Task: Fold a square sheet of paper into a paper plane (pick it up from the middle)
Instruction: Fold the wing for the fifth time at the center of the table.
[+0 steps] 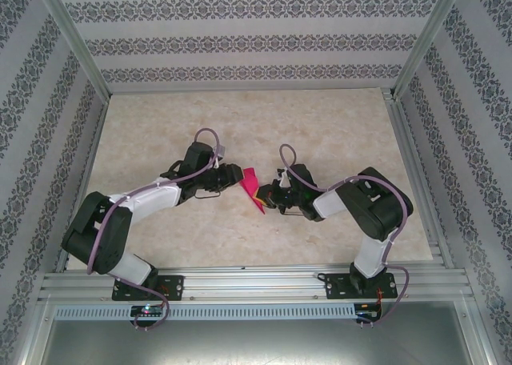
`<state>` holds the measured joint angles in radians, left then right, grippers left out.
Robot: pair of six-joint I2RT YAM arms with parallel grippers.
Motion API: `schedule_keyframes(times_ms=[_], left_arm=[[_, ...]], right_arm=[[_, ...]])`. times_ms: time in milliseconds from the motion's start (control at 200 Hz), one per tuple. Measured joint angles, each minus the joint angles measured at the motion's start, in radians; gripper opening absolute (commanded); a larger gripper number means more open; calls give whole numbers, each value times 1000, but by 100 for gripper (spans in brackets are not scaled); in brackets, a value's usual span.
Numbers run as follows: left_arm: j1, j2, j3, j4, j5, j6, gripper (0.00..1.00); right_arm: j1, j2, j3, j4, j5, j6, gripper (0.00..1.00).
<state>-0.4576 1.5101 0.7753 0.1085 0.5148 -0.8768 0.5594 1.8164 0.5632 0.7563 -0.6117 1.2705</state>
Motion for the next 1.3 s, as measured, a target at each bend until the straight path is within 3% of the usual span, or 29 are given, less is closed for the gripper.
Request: schedule_keyframes(times_ms=[245, 1139, 1299], left_arm=[[-1, 25, -9, 5, 9, -2, 35], [-53, 360, 172, 77, 77, 3, 35], [-54, 402, 191, 78, 77, 6, 34]], right_arm=[[-1, 35, -10, 33, -2, 37, 0], [-14, 58, -14, 60, -26, 63, 0], [-14, 58, -14, 60, -26, 63, 4]])
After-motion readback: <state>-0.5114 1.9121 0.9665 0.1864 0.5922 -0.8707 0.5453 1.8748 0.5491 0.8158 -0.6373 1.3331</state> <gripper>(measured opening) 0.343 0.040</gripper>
